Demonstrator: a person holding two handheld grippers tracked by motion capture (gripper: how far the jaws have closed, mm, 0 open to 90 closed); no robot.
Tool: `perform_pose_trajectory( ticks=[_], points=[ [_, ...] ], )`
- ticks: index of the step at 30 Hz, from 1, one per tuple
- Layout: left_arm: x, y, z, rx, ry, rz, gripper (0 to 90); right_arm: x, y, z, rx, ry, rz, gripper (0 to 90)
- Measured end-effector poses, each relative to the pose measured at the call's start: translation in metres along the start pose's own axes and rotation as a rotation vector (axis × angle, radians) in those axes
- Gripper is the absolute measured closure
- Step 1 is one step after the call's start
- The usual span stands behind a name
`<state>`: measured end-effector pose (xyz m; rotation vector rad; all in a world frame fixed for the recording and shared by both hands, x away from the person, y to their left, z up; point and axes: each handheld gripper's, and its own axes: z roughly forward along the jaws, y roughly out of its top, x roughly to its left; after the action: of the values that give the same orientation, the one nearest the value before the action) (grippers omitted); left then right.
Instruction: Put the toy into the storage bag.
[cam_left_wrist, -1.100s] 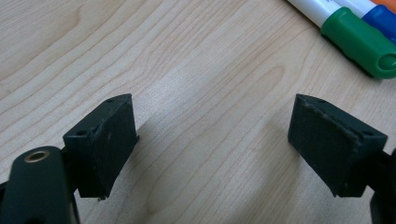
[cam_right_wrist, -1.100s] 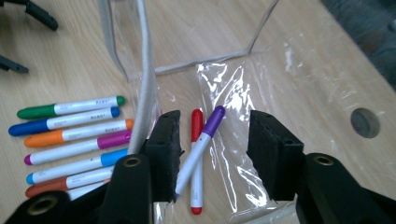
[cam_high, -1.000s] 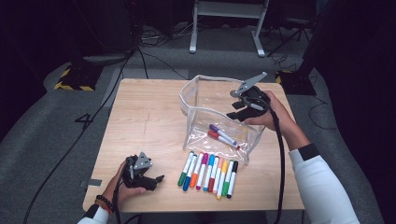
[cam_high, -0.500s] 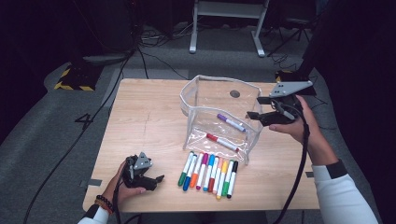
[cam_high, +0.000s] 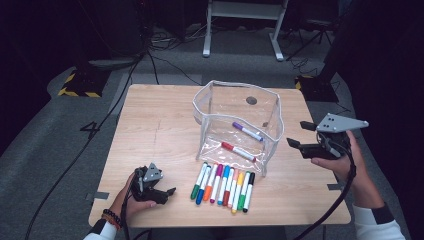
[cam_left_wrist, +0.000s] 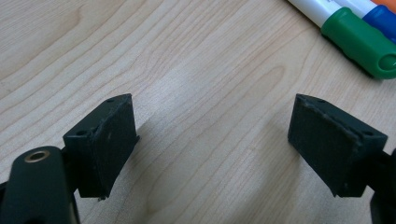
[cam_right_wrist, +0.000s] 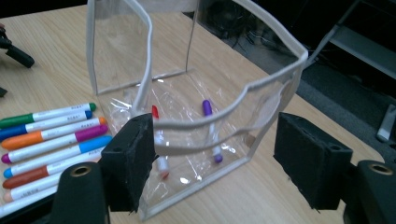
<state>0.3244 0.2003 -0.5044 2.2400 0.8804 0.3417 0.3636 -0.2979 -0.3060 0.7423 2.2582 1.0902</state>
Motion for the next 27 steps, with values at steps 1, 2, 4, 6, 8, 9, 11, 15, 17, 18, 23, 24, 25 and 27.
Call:
perform_pose_trajectory(
  ticks=[1,2,4,6,8,9,11,15,17,18,23,24,25,27],
  points=[
    [0.000,0.000,0.000,0.000,0.000,0.000,15.6,0.002,-0.005,-0.001,0.003,-0.001,0.000,29.2],
    [0.000,0.000,0.000,0.000,0.000,0.000,15.7,0.004,-0.010,-0.002,0.002,0.002,0.001,29.0],
    [0.000,0.000,0.000,0.000,0.000,0.000,15.6,0.006,-0.016,-0.002,-0.002,0.004,0.004,28.9],
    [0.000,0.000,0.000,0.000,0.000,0.000,15.6,0.011,-0.032,0.000,0.001,0.005,0.022,28.8],
    [0.000,0.000,0.000,0.000,0.001,-0.001,15.6,0.014,-0.042,0.004,0.013,0.003,0.028,28.6],
    [0.000,0.000,0.000,0.000,0.001,-0.001,15.6,0.014,-0.042,0.004,0.013,0.003,0.028,28.6],
    [0.000,0.000,0.000,0.000,0.001,-0.001,15.6,0.019,-0.057,0.010,0.026,0.014,0.045,28.5],
    [0.000,0.000,0.000,0.000,0.001,0.000,15.6,0.027,-0.073,0.021,0.037,0.030,0.068,28.4],
    [0.000,0.000,0.000,0.000,0.001,-0.001,15.6,0.034,-0.081,0.027,0.036,0.038,0.084,28.4],
    [0.000,0.000,0.000,0.000,0.001,-0.001,15.7,0.037,-0.086,0.030,0.039,0.050,0.094,28.4],
    [0.000,0.000,0.000,0.000,0.001,-0.001,15.6,0.065,-0.106,0.055,0.082,0.093,0.091,28.5],
    [0.000,0.000,0.000,0.000,0.001,-0.001,15.6,0.065,-0.106,0.055,0.082,0.093,0.091,28.5],
    [0.000,0.000,0.000,0.000,0.001,-0.001,15.6,0.076,-0.110,0.065,0.092,0.120,0.092,28.7],
    [0.000,0.000,0.000,0.000,0.001,0.000,15.6,0.088,-0.113,0.076,0.106,0.142,0.101,28.8]
  ],
)
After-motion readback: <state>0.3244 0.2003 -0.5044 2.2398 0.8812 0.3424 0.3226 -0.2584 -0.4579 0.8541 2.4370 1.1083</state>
